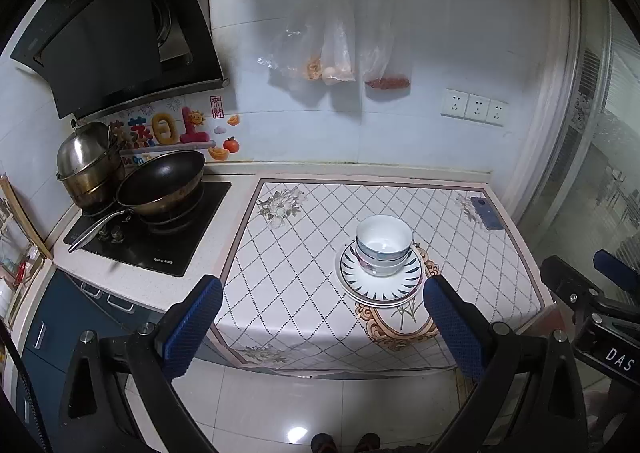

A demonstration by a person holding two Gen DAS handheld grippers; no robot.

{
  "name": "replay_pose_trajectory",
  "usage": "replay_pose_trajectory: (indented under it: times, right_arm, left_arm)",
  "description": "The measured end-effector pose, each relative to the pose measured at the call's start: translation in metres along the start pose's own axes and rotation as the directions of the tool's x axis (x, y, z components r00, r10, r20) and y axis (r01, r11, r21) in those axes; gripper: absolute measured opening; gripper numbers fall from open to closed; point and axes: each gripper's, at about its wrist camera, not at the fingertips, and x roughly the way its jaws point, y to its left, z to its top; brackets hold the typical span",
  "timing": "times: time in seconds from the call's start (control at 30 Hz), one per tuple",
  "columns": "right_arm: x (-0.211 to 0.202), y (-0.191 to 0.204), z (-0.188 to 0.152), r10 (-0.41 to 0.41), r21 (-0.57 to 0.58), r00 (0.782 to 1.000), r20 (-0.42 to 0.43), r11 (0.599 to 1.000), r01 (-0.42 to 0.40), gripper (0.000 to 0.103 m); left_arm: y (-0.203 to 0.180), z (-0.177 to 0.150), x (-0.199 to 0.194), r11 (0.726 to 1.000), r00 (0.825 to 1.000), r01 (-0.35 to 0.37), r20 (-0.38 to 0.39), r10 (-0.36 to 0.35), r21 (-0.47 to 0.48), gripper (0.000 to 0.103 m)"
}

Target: Organize plates and bowls

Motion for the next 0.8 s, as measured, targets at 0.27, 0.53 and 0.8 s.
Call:
replay_pose_trajectory:
  times: [0.27, 0.53, 0.8]
  right_arm:
    - [-0.001, -0.001, -0.002, -0.001, 0.004, 1.000, 0.000, 1.000, 0.001, 0.103]
    - [-0.003, -0.004, -0.007, 0.001, 0.004, 1.000, -0.005, 1.000, -0.001, 0.103]
    - [-0.005, -0.004, -0.010, 0.006, 0.003, 1.000, -0.005, 1.000, -0.006, 0.103]
  left_arm:
    - [0.000, 0.000, -0.002, 1.000, 1.000, 0.002, -0.001, -0.002, -0.001, 0.103]
    - [-0.002, 0.000, -0.005, 1.000, 1.000, 0.004, -0.003, -0.004, -0.003, 0.103]
    - [-0.002, -0.002, -0.006, 1.000, 1.000, 0.007, -0.007, -0.007, -0.002, 0.103]
